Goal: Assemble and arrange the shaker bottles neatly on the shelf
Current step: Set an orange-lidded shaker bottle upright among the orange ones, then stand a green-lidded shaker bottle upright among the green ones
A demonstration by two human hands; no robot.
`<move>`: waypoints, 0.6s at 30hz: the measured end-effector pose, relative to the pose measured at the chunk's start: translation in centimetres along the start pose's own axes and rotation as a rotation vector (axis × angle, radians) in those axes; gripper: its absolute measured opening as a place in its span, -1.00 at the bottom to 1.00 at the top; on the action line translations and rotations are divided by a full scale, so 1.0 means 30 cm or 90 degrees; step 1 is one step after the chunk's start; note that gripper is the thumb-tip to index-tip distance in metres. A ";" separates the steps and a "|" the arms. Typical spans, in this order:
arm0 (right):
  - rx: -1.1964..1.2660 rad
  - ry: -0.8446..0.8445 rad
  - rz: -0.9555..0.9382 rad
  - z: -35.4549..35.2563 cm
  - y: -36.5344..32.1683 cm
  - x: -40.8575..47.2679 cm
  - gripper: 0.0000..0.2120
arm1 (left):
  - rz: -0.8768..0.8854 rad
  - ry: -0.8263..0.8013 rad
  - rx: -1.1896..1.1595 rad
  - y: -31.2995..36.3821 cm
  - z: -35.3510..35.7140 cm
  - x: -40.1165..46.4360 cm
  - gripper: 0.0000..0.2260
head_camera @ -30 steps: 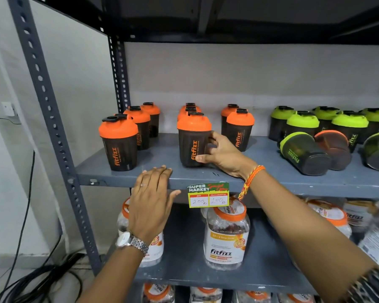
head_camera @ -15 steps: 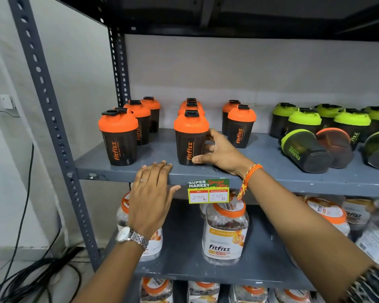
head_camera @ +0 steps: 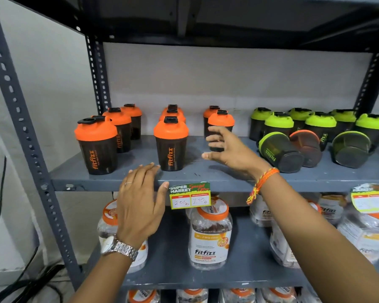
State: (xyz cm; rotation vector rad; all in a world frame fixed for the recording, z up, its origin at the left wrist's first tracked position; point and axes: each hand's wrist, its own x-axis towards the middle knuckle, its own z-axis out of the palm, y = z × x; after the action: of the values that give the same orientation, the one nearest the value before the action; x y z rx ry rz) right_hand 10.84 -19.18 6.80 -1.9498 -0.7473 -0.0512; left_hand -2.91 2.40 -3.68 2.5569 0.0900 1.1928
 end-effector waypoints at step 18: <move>-0.583 0.337 0.228 -0.409 0.136 -0.229 -0.16 | 0.169 -0.059 0.020 0.545 0.342 -0.010 -0.52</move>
State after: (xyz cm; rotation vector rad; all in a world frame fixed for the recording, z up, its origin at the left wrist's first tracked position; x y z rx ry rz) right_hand 10.81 -33.80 7.24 -2.7192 0.0281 -0.7719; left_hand 3.40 -15.80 -5.00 2.7105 -0.2621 1.1674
